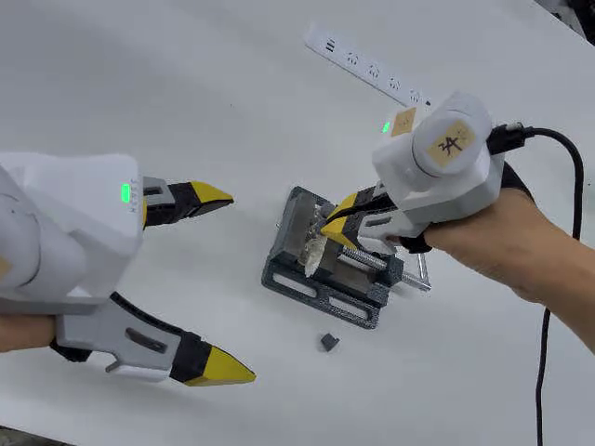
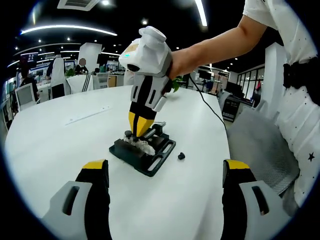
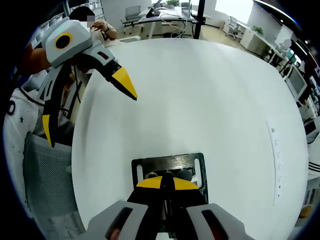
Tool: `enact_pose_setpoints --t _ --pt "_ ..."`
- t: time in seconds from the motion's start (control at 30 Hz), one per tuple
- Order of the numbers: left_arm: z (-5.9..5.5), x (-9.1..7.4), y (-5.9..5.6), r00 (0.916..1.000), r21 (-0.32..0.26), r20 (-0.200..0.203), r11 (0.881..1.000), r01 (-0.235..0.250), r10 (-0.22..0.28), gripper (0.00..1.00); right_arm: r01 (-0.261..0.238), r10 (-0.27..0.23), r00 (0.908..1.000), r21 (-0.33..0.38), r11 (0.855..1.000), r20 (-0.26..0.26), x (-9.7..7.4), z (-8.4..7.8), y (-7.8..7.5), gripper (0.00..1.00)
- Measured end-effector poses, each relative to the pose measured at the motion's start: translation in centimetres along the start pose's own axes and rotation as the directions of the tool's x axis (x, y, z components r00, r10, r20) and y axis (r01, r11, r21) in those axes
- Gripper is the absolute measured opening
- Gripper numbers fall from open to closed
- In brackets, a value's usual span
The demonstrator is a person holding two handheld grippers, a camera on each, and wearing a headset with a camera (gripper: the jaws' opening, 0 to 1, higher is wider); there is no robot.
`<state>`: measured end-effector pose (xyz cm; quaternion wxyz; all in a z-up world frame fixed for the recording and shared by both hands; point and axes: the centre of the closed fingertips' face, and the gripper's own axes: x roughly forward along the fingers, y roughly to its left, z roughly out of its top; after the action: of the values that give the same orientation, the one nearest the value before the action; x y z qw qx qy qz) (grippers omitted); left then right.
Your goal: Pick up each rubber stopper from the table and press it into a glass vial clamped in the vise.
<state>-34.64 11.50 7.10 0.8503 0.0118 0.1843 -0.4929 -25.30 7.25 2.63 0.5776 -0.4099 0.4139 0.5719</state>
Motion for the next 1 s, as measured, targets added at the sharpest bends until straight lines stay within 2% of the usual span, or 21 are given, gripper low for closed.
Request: enact_pose_setpoints --t 0.13,0.33,0.47,0.53,0.6,0.7,0.83,1.0 --pt "-0.02 -0.03 0.02 1.0000 0.001 0.001 1.000 -0.001 0.001 0.94 0.000 0.000 0.9999 -0.010 1.000 -0.011 0.03 0.07 0.04 0.01" --pt "0.01 -0.09 0.01 1.0000 0.000 0.003 1.000 -0.003 0.003 0.94 -0.036 0.037 0.9985 0.022 0.999 -0.041 0.09 0.01 -0.08 0.01" --pt "0.07 -0.18 0.10 1.0000 0.001 0.005 1.000 -0.006 0.006 0.94 -0.049 0.050 0.9978 0.030 0.998 -0.043 0.02 -0.09 -0.09 0.01" --pt "0.07 -0.21 0.13 1.0000 0.000 0.005 1.000 -0.008 0.008 0.94 -0.047 0.048 0.9979 0.032 0.998 -0.043 0.06 -0.07 -0.06 0.01" --pt "0.08 -0.21 0.11 1.0000 0.000 0.006 1.000 -0.007 0.007 0.93 -0.031 0.030 0.9978 -0.011 0.999 -0.059 0.08 -0.11 -0.13 0.01" --pt "0.10 -0.15 0.14 0.9999 0.000 0.008 1.000 -0.008 0.008 0.93 -0.017 0.015 0.9968 -0.034 0.999 -0.079 0.21 0.03 0.03 0.01" --pt "0.26 -0.10 0.25 0.9998 -0.003 0.014 1.000 -0.013 0.013 0.93 -0.033 0.033 0.9956 0.002 0.999 -0.088 0.23 -0.18 -0.22 0.00" --pt "0.16 -0.19 0.41 0.9998 -0.004 0.011 1.000 -0.018 0.018 0.93 -0.039 0.039 0.9953 0.003 0.999 -0.089 0.24 -0.31 -0.18 0.00"
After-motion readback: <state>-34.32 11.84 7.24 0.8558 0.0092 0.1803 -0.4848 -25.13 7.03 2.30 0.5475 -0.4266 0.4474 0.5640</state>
